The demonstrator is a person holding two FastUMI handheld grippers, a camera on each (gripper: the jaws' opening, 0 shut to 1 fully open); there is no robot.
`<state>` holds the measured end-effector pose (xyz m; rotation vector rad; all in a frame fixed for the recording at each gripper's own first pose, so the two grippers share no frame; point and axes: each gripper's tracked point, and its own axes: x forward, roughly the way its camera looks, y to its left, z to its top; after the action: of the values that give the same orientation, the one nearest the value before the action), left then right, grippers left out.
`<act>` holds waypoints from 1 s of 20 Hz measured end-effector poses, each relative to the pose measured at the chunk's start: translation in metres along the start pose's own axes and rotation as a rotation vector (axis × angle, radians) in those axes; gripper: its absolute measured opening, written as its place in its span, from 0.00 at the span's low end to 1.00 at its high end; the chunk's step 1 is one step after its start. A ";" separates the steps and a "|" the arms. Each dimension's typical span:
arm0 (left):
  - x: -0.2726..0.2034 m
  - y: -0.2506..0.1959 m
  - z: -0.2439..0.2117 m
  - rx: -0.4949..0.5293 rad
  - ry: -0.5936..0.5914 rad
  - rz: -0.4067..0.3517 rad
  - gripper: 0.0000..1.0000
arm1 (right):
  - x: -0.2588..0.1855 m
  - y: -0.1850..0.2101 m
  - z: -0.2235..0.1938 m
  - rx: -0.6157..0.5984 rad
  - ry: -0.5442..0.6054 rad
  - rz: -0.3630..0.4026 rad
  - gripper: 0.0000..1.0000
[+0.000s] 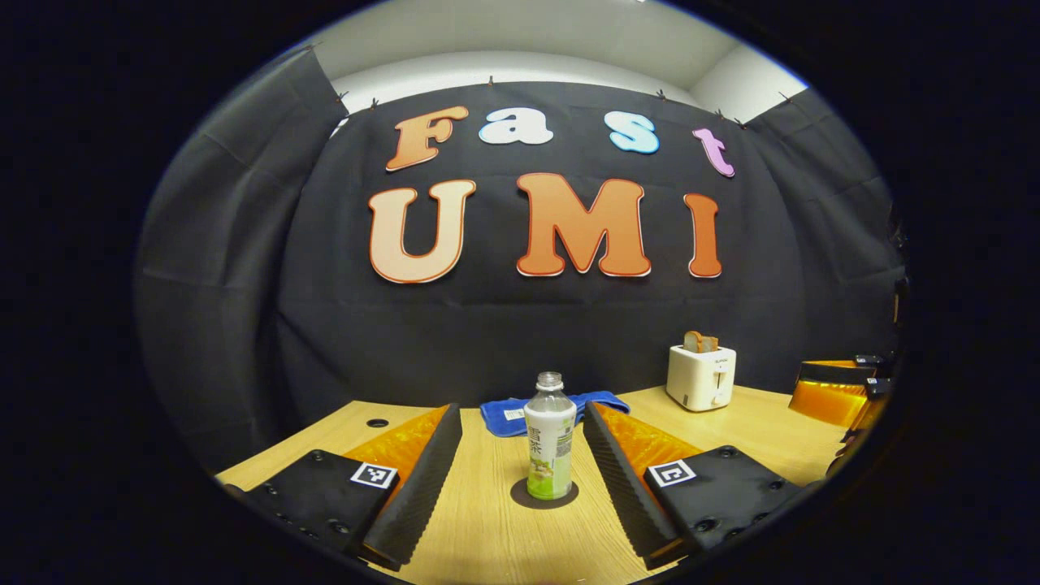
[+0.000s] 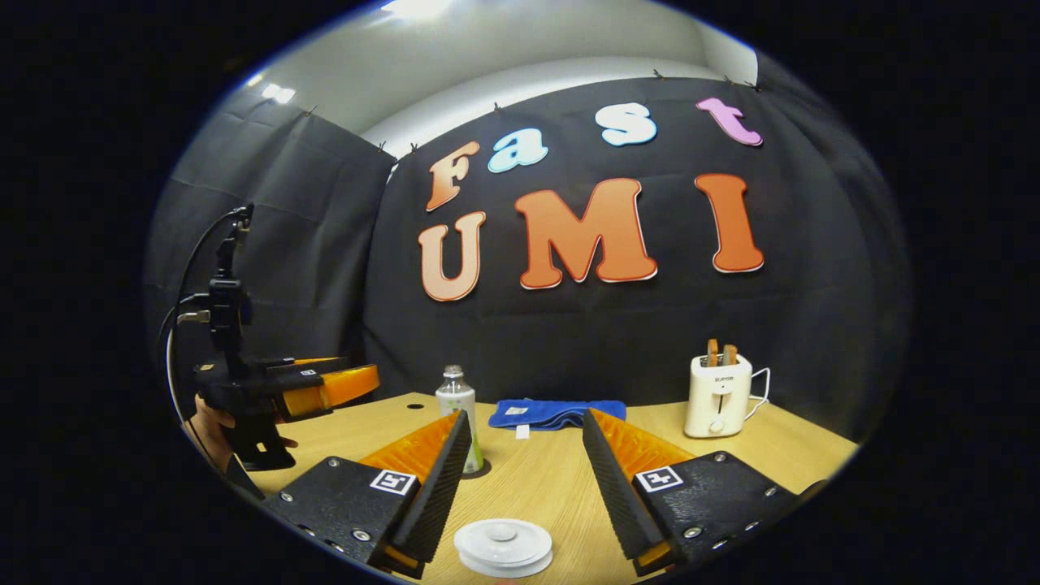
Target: Open the teacup lid with one hand, grasp the water bottle and pour water into the teacup with the other hand; after pouring, place the water bottle on the coaster and then close the teacup lid.
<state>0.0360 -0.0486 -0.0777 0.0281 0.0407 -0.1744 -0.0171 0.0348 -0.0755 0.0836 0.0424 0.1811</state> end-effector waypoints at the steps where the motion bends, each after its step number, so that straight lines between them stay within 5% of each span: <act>1: -0.002 0.005 0.003 0.007 -0.006 0.018 0.96 | 0.001 -0.001 0.008 -0.004 -0.018 -0.010 0.83; 15: -0.036 0.022 0.040 0.032 -0.110 0.092 0.96 | 0.000 -0.009 0.048 -0.080 -0.101 -0.102 0.83; 20: -0.039 0.031 0.042 0.026 -0.152 0.139 0.96 | 0.001 0.000 0.047 -0.046 -0.105 -0.067 0.87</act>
<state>0.0050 -0.0126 -0.0334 0.0436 -0.1146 -0.0372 -0.0137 0.0310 -0.0287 0.0457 -0.0636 0.1108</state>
